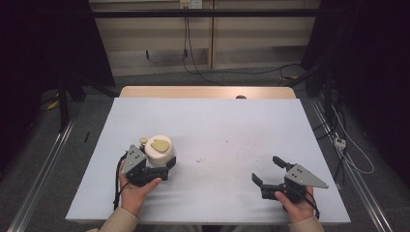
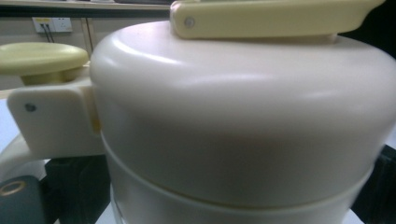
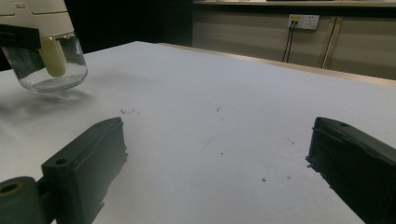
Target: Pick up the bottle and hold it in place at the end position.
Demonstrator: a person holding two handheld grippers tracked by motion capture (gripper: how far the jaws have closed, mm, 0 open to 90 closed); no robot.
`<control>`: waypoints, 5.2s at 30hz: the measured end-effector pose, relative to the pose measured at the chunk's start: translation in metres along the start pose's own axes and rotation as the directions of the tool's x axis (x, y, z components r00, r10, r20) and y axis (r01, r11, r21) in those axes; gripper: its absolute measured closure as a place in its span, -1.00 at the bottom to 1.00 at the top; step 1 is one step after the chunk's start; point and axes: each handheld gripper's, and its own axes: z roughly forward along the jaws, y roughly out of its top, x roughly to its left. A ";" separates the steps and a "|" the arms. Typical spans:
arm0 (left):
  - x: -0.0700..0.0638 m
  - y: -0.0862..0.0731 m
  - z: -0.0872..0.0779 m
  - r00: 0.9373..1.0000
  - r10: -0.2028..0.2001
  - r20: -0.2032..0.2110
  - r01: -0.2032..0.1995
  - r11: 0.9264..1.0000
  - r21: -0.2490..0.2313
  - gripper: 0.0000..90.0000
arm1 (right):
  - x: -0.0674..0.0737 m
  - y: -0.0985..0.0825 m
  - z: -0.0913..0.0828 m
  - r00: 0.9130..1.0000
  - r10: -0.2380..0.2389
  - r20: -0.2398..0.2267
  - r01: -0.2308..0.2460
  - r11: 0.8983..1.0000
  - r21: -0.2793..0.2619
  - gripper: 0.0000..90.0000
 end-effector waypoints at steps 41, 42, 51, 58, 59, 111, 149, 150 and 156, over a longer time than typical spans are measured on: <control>-0.018 0.012 0.044 0.999 0.023 0.045 -0.023 1.000 0.010 -0.88 | -0.001 0.001 0.001 1.000 0.018 0.012 -0.017 1.000 -0.013 -0.92; -0.018 0.013 0.046 0.999 0.024 0.047 -0.024 1.000 0.012 -0.88 | -0.001 0.001 0.001 1.000 0.019 0.013 -0.019 1.000 -0.011 -0.92; -0.022 0.014 0.056 0.998 0.027 0.048 -0.028 0.999 0.022 -0.88 | -0.001 0.001 0.001 1.000 0.026 0.016 -0.026 1.000 -0.014 -0.91; -0.023 0.016 0.063 0.999 0.013 0.053 -0.014 1.000 0.018 -0.88 | 0.000 0.001 0.002 0.999 0.031 0.021 -0.031 0.999 -0.013 -0.91; -0.023 0.016 0.064 0.998 0.016 0.053 -0.017 1.000 0.021 -0.88 | -0.001 0.001 0.002 0.999 0.031 0.023 -0.031 0.999 -0.013 -0.90; -0.027 0.025 0.095 0.996 0.007 0.085 -0.009 1.000 0.027 -0.88 | 0.000 0.001 0.001 0.999 0.031 0.021 -0.031 0.999 -0.012 -0.91; -0.025 0.025 0.117 0.997 0.008 0.078 -0.010 1.000 0.027 -0.88 | 0.000 0.002 -0.001 0.999 0.026 0.021 -0.025 1.000 -0.014 -0.92; -0.025 0.025 0.118 0.997 -0.002 0.079 0.000 1.000 0.025 -0.88 | 0.000 0.002 -0.001 0.999 0.027 0.022 -0.027 1.000 -0.014 -0.92; -0.026 0.025 0.122 0.997 -0.004 0.078 0.002 1.000 0.028 -0.88 | 0.000 0.002 -0.001 0.999 0.028 0.023 -0.028 0.999 -0.017 -0.92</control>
